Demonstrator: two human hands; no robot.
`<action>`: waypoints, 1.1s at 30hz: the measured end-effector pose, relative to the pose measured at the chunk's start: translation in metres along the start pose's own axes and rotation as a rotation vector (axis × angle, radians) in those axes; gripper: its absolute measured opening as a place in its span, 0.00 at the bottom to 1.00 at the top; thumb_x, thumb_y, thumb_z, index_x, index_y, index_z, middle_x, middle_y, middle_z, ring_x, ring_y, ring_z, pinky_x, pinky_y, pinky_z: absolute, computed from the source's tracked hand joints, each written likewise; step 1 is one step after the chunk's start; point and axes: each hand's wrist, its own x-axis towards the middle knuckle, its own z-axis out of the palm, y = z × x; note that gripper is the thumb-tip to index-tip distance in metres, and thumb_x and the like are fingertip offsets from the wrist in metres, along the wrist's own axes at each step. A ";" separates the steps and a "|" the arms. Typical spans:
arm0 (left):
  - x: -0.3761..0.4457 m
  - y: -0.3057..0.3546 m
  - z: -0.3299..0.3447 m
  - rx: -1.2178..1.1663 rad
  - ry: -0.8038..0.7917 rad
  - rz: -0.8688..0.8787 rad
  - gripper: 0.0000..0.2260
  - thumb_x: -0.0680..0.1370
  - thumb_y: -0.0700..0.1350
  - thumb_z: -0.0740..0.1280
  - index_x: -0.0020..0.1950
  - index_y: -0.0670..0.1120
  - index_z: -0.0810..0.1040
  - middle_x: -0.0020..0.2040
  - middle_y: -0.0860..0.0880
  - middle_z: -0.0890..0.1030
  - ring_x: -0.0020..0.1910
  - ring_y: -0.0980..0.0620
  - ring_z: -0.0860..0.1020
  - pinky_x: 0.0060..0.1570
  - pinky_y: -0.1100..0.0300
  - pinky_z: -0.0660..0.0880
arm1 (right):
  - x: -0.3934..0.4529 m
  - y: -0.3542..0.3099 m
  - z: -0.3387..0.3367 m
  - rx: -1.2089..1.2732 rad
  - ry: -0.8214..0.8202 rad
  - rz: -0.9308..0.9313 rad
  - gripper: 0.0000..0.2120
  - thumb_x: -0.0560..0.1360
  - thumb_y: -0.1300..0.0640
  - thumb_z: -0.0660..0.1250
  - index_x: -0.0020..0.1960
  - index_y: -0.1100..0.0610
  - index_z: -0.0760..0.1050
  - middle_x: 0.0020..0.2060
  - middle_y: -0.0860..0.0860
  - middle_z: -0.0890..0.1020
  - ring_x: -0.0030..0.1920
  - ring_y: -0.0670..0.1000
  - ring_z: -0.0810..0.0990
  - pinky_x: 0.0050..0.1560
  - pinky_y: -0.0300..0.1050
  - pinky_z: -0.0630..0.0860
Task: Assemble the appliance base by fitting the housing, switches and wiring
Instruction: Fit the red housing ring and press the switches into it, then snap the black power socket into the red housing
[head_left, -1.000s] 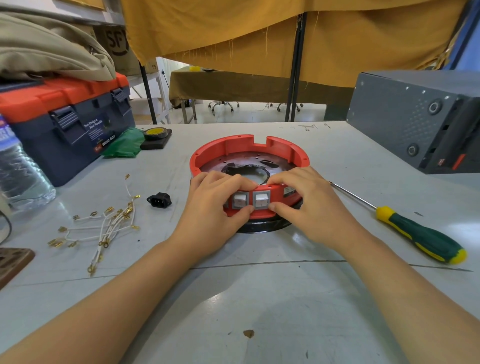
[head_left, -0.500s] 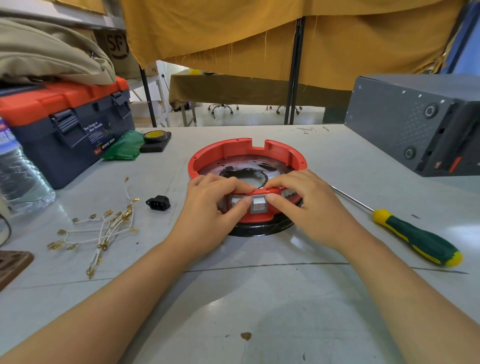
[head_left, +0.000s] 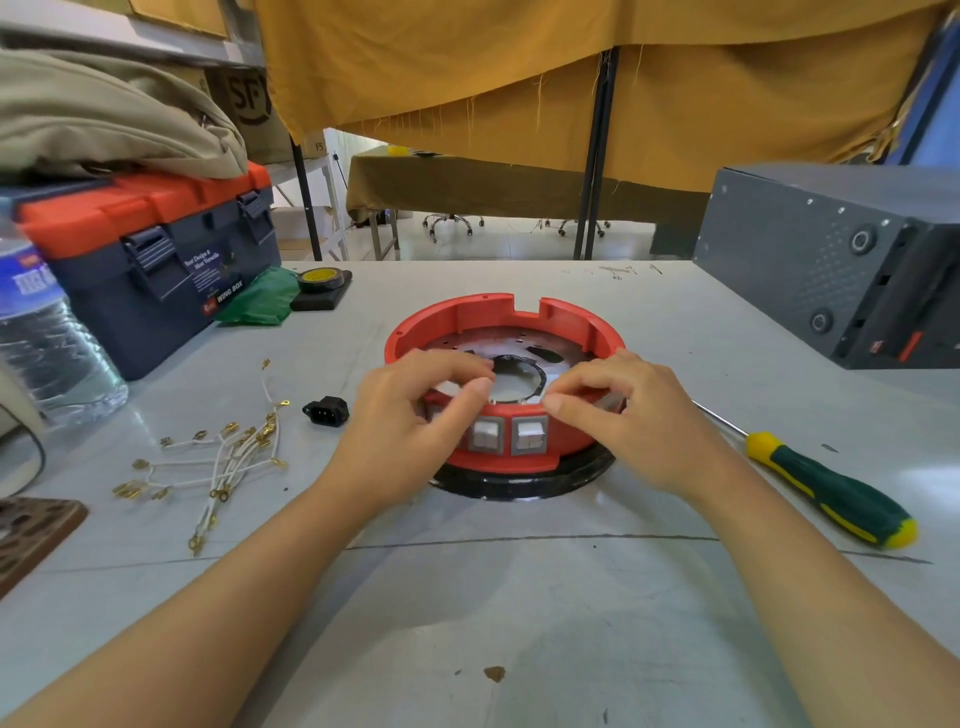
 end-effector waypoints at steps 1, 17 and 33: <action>0.002 -0.003 -0.005 -0.020 0.026 -0.018 0.08 0.75 0.47 0.64 0.48 0.51 0.82 0.50 0.61 0.81 0.52 0.65 0.76 0.51 0.73 0.70 | 0.000 -0.001 -0.003 0.088 -0.005 0.008 0.05 0.72 0.52 0.69 0.39 0.49 0.82 0.35 0.44 0.83 0.42 0.44 0.78 0.47 0.36 0.71; 0.014 -0.047 -0.033 -0.260 0.031 -0.518 0.16 0.74 0.32 0.66 0.55 0.50 0.78 0.49 0.53 0.79 0.49 0.56 0.79 0.46 0.61 0.77 | 0.008 0.019 -0.007 0.241 0.136 0.271 0.19 0.74 0.56 0.69 0.64 0.46 0.74 0.56 0.39 0.79 0.59 0.41 0.76 0.59 0.38 0.70; 0.010 -0.061 -0.075 0.023 -0.099 -0.519 0.10 0.77 0.39 0.65 0.53 0.52 0.80 0.53 0.55 0.81 0.52 0.58 0.78 0.55 0.61 0.74 | 0.007 0.015 -0.007 0.504 -0.089 0.392 0.18 0.75 0.68 0.63 0.57 0.50 0.80 0.53 0.50 0.84 0.56 0.57 0.81 0.62 0.54 0.74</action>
